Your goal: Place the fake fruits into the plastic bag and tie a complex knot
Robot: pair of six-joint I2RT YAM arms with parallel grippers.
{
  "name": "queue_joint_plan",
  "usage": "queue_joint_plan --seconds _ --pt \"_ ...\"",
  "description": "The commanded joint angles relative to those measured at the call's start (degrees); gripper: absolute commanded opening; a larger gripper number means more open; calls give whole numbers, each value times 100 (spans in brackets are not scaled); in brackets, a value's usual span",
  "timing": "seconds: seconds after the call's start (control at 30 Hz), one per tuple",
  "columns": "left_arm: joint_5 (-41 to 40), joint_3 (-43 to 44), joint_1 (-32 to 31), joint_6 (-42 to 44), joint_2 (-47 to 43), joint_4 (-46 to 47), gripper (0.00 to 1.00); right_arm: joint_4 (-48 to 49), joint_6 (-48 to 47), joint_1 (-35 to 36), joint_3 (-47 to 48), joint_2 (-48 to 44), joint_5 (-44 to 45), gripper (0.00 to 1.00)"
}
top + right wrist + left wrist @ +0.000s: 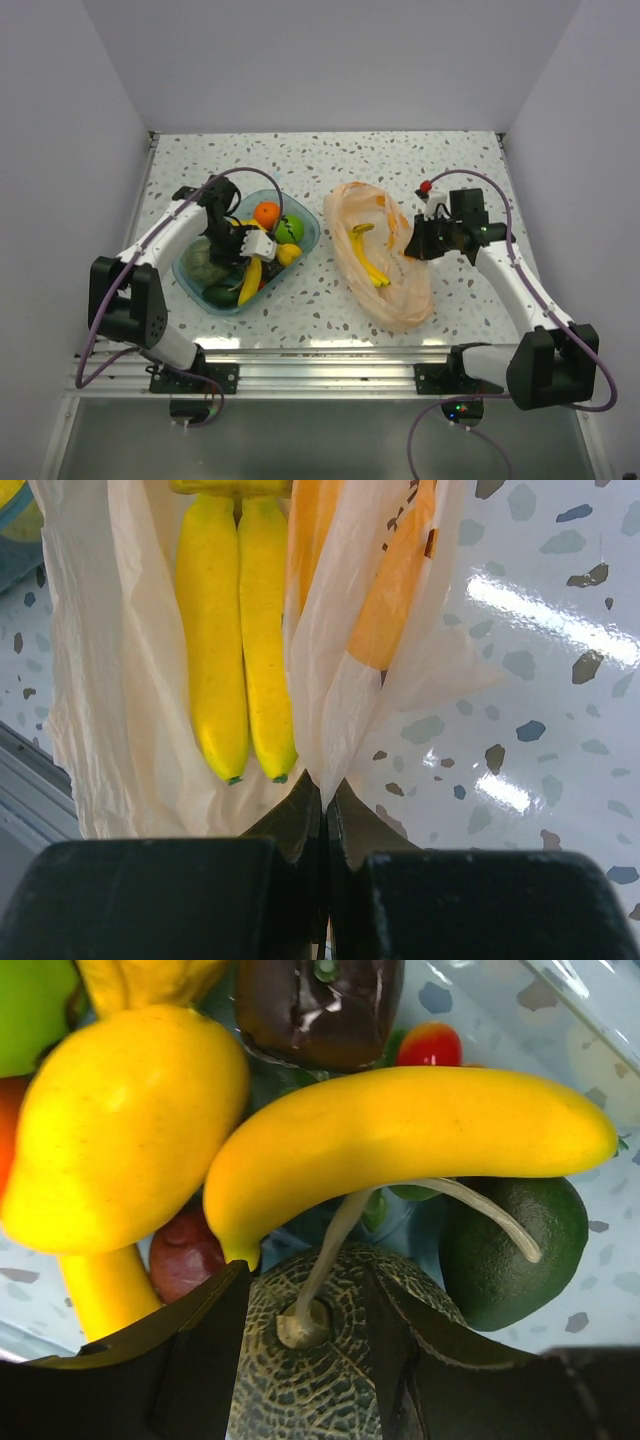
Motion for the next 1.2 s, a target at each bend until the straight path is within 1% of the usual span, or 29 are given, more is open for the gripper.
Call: queue_joint_plan --seconds 0.0,0.07,0.17,0.23,0.27,0.33,0.37,0.4,0.5,0.6,0.7,0.87,0.97,1.03,1.1,1.13,1.17 --pt "-190 -71 -36 206 57 -3 54 86 -99 -15 44 62 -171 0" --pt "-287 -132 -28 171 109 5 54 121 -90 -6 35 79 -179 0" --pt "-376 -185 -36 66 188 120 45 156 -81 -6 9 88 -188 0" --pt "-350 -151 -45 4 197 172 36 156 -107 -6 -9 71 -162 0" --pt "-323 -133 -62 -48 197 173 29 139 -107 -6 0 71 -153 0" --pt "-340 -115 -124 -93 119 181 20 138 -116 -15 -9 62 -162 0" --pt "-419 -124 -159 -189 75 216 5 130 -116 -15 -9 62 -162 0" --pt "-437 -124 -185 -181 22 217 0 130 -116 -6 -9 62 -171 0" --pt "-455 -10 -230 -190 -224 120 0 121 -116 -15 9 44 -188 0" --pt "-577 489 -335 -321 -303 -423 0 103 -116 -15 18 36 -206 0" --pt "-622 894 -388 -339 -382 -714 0 103 -116 -6 35 27 -223 0" --pt "-937 1133 -520 -163 -637 -1171 0 103 -107 -6 35 18 -267 0" --pt "-973 1422 -520 -207 -699 -1357 0 103 -107 -6 35 9 -267 0" --pt "-842 1799 -546 -277 -787 -1357 0 129 -90 -15 35 9 -285 0" --pt "-526 2361 -651 -391 -770 -1357 0 165 -81 -15 18 35 -311 0" --pt "-186 2572 -686 -609 -735 -1357 0 156 -81 -6 26 44 -320 0" --pt "18 3009 -721 -768 -630 -1357 0 156 -72 -15 53 62 -329 0"
